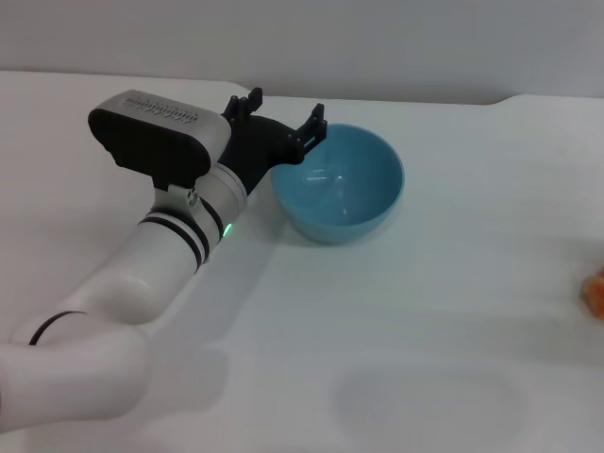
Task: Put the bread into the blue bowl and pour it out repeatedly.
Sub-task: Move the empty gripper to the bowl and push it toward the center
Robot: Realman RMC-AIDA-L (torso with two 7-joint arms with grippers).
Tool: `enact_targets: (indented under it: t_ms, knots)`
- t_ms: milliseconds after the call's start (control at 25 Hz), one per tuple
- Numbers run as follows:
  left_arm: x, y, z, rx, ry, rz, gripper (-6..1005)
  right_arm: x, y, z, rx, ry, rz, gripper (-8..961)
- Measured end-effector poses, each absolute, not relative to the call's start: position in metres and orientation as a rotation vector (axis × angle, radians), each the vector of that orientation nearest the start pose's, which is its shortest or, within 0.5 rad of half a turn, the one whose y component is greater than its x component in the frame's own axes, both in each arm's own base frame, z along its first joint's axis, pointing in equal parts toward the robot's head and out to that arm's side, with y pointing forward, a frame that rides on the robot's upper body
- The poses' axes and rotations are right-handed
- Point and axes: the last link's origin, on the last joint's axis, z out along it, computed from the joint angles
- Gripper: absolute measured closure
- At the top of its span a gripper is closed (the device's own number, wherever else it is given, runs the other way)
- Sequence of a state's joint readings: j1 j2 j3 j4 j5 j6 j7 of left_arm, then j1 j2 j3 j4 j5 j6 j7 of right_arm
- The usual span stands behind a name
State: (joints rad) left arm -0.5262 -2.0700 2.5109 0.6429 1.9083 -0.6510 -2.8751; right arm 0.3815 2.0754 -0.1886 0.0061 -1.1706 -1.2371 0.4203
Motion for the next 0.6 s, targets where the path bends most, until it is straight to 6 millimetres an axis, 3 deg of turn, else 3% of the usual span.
enact_targets:
  t_ms: [280,600]
  knots:
    - [-0.217,0.373,-0.109,-1.949,-0.793,-0.562,139,0.387,0.292,0.013,-1.386,0.852,0.771,193]
    - [-0.186,0.429,-0.083,-2.108,-0.903,-0.345,140,0.390,0.287,0.013,-1.385,0.866,0.769,192]
